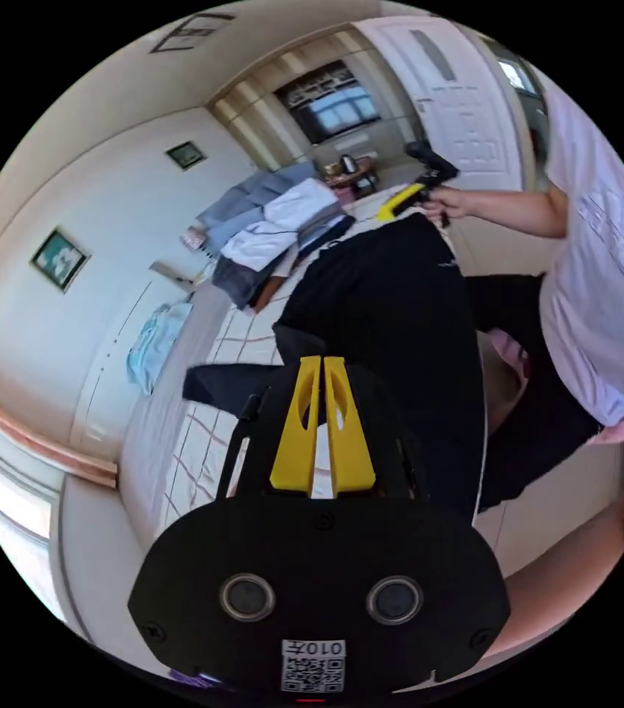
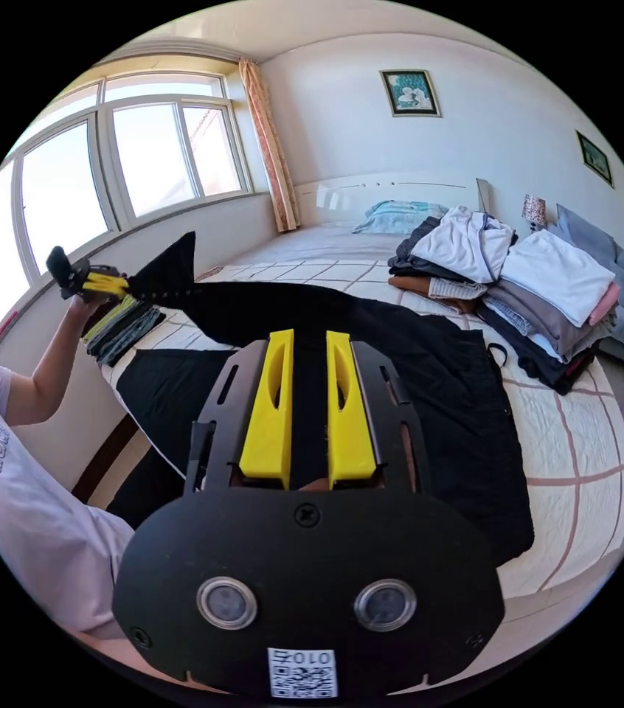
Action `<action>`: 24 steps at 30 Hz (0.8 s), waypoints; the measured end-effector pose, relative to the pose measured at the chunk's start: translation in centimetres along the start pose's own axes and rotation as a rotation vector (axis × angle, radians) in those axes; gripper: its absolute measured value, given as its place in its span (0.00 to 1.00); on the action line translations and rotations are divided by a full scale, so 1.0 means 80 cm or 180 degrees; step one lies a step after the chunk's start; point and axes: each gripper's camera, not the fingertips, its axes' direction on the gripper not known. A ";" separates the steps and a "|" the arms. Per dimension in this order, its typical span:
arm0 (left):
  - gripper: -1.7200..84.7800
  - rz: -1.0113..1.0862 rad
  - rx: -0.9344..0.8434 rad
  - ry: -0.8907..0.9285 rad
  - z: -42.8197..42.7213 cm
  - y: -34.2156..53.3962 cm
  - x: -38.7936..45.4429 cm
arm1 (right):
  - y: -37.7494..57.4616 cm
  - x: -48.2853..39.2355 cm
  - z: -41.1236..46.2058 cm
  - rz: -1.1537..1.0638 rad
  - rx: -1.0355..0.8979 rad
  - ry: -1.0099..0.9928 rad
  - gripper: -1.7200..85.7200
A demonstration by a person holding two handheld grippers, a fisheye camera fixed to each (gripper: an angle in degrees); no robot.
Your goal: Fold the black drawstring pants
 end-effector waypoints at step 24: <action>0.02 -0.3358 0.0860 0.0343 -0.079 0.393 0.153 | -0.359 0.041 0.232 -0.2162 -0.2731 0.1063 0.20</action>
